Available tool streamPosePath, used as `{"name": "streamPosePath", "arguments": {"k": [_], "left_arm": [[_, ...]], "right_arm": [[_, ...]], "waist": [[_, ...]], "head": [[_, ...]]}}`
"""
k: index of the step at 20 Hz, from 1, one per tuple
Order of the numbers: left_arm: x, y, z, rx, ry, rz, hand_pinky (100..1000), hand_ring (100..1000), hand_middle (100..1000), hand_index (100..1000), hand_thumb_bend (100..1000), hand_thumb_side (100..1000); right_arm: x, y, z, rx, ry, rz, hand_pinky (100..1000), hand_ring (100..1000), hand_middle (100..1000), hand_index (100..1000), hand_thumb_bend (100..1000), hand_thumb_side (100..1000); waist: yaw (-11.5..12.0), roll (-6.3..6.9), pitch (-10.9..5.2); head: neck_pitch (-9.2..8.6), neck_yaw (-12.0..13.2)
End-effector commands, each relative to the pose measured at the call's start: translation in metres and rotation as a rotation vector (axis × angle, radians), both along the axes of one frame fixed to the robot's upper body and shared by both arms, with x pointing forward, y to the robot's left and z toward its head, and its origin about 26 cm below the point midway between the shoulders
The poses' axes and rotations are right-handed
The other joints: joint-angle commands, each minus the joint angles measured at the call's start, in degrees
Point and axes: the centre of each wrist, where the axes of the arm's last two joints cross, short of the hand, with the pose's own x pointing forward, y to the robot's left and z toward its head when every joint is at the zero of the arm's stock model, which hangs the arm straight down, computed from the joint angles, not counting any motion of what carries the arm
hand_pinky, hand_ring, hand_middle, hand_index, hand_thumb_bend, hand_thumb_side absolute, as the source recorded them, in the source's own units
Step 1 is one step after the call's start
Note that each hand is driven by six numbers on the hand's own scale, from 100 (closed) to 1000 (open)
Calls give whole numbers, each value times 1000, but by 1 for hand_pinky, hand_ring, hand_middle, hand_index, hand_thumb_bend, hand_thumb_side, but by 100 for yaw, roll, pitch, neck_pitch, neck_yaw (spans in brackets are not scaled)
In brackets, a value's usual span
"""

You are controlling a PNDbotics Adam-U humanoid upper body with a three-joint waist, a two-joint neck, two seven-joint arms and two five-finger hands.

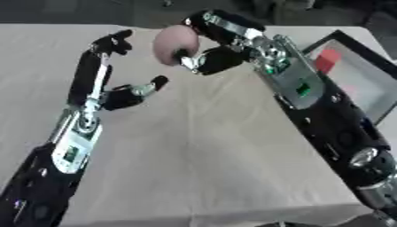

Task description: Pick up the objects with one hand, pass them to the other hand, and then place them into the box on the other side of the table.

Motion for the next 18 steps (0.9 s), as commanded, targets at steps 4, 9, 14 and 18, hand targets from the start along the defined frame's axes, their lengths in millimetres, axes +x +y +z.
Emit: {"name": "streamPosePath", "arguments": {"k": [4,9,14,18], "left_arm": [[2,26,10,-11,-2,51,769,595,569,809,640,564],[2,45,9,-26,20,98,772,595,569,812,619,543],[-2,63,14,-40,12,131,772,607,573,804,599,519],[-4,75,18,-63,2,161,772,604,571,797,590,511]], "right_arm": [[-5,-42,24,63,-63,-118,1000,872,684,621,100,100],[3,-90,14,135,-23,-309,1000,879,695,629,100,100],[8,-138,1,149,-4,-485,1000,885,703,638,100,100],[6,-170,-4,172,-5,-579,1000,887,708,644,100,100]], "waist": [[-38,42,-166],[-59,78,-173],[-81,121,-161],[-91,174,-150]], "head": [[10,-30],[-9,-147],[-46,-270],[-56,-347]]}}
